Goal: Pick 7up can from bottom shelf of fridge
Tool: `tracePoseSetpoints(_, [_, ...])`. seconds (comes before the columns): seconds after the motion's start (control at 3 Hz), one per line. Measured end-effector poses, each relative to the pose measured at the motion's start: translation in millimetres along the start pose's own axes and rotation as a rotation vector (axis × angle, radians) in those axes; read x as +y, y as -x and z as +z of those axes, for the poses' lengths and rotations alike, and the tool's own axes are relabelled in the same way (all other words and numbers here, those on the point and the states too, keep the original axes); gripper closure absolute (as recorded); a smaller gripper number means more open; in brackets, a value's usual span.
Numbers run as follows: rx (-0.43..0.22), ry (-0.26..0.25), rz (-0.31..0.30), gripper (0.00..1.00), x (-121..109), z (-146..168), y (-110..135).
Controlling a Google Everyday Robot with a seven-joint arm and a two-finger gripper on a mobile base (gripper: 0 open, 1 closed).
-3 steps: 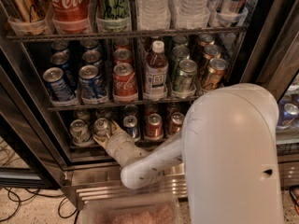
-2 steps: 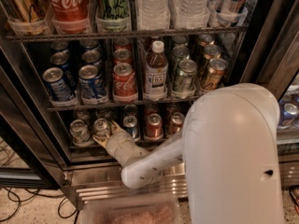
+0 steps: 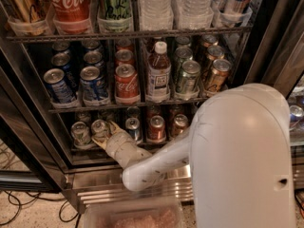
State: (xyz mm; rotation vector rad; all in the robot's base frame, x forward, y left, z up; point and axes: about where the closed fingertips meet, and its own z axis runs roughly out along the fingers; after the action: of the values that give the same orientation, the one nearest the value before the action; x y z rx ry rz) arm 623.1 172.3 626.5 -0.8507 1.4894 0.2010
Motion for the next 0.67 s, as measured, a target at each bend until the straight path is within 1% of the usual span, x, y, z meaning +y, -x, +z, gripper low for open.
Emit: tracePoseSetpoints(0.67, [-0.016, 0.024, -0.032, 1.00, 3, -13, 29])
